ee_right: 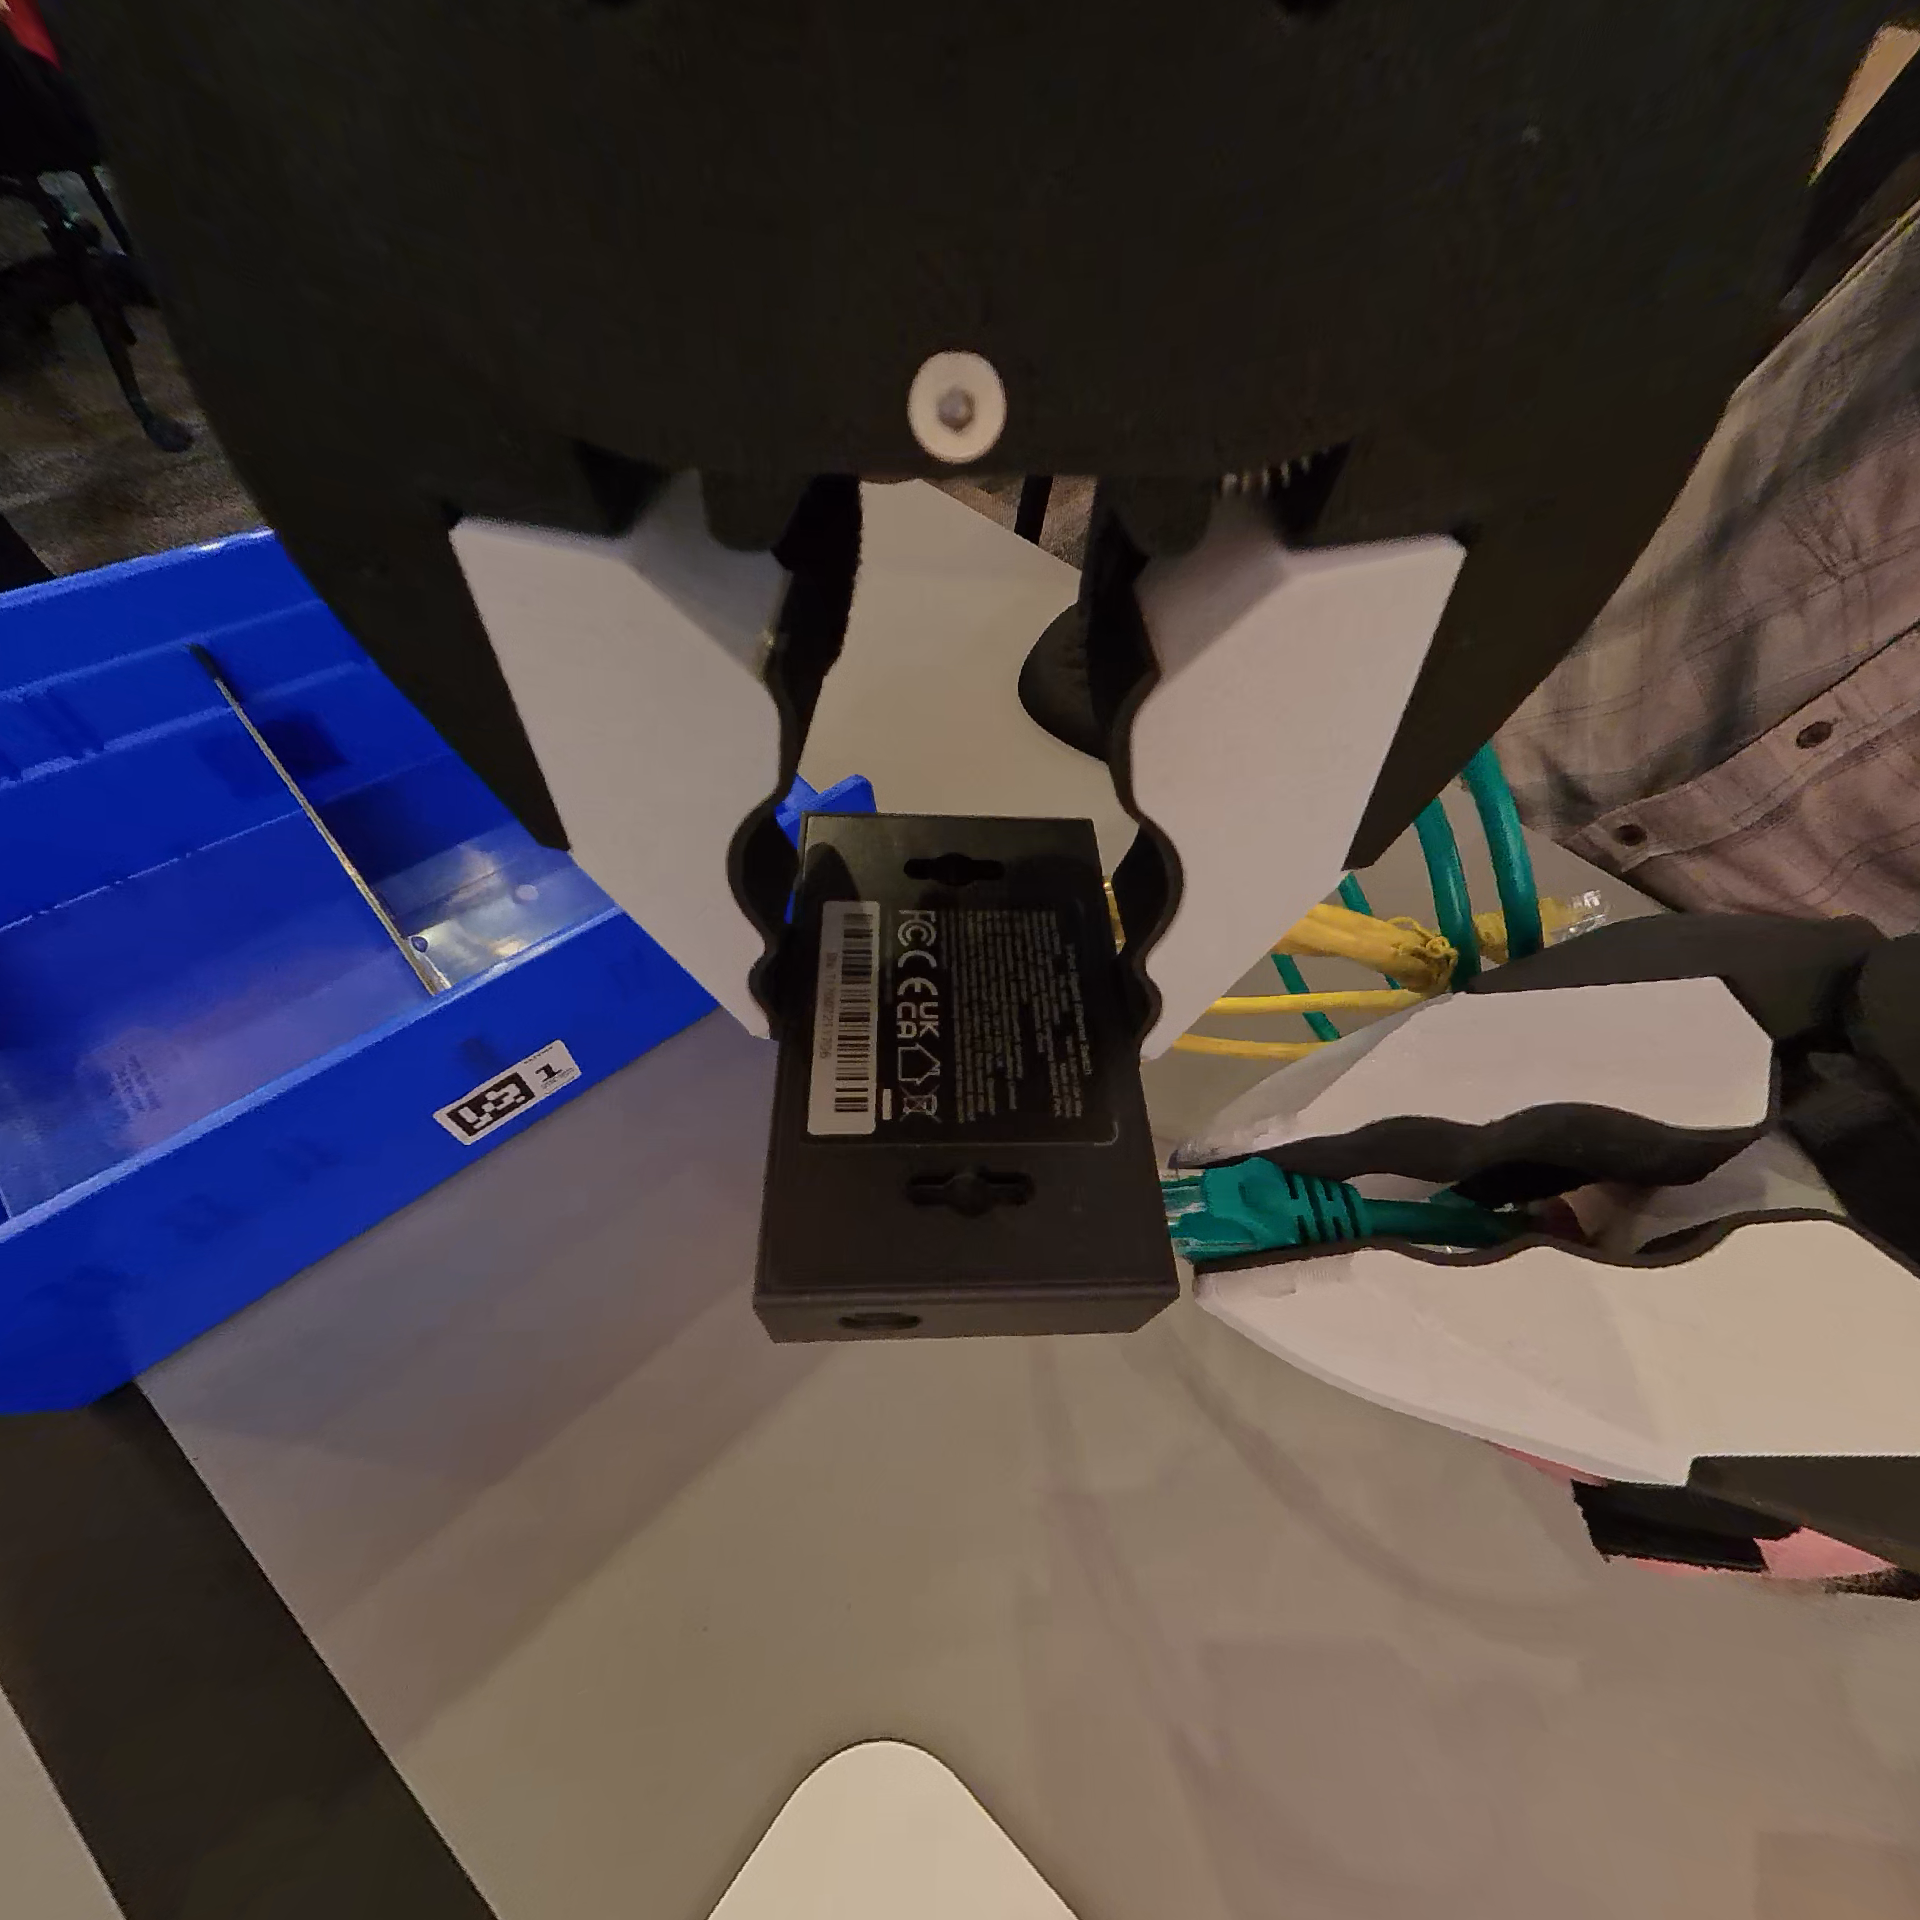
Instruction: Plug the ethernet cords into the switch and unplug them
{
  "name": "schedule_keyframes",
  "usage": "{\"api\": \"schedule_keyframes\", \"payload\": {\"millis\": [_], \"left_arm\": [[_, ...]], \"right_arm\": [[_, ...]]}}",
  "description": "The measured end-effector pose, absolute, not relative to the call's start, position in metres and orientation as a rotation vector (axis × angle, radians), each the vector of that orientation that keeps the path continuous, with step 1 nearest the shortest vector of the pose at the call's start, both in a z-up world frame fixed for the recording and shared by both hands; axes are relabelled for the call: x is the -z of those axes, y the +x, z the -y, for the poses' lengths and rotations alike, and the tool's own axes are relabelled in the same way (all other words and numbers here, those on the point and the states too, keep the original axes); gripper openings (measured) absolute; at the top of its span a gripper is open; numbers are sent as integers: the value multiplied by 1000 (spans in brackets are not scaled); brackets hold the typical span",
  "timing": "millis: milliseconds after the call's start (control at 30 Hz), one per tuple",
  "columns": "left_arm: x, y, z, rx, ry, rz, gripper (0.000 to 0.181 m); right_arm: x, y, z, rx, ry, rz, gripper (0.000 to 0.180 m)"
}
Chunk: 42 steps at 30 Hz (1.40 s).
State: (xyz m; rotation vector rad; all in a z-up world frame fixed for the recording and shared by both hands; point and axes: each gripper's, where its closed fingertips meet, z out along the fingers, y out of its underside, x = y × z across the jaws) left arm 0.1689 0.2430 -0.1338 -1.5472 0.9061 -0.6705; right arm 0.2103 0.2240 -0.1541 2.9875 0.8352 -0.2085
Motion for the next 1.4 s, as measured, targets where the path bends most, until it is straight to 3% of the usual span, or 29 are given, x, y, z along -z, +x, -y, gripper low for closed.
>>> {"api": "schedule_keyframes", "payload": {"millis": [33, 1400], "left_arm": [[134, 169, -243, 669, -1547, -904, 12], [115, 160, -242, 689, -1381, -775, 12]], "right_arm": [[154, 210, -224, 211, 2990, -836, 61], [142, 200, -225, 203, 3004, -922, 60]]}}
